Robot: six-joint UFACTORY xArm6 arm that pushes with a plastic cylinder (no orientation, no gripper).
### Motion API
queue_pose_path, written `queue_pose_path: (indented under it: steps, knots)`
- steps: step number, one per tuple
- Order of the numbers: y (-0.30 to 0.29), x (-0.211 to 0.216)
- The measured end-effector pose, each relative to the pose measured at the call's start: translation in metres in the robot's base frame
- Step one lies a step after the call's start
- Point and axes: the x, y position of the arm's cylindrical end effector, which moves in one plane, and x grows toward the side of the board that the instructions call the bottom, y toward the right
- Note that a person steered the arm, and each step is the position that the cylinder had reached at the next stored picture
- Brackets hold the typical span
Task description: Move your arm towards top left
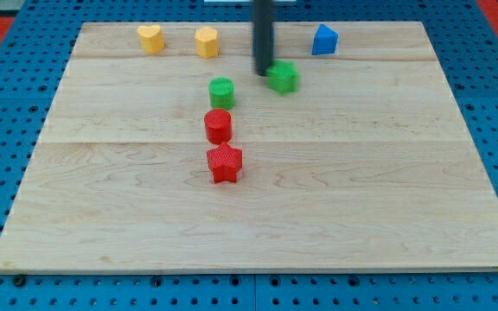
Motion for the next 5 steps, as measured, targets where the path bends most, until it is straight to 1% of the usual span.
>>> queue_pose_path:
  steps: [1,3,5]
  knots:
    - [0.061,0.016]
    - [0.068,-0.004]
    - [0.070,-0.005]
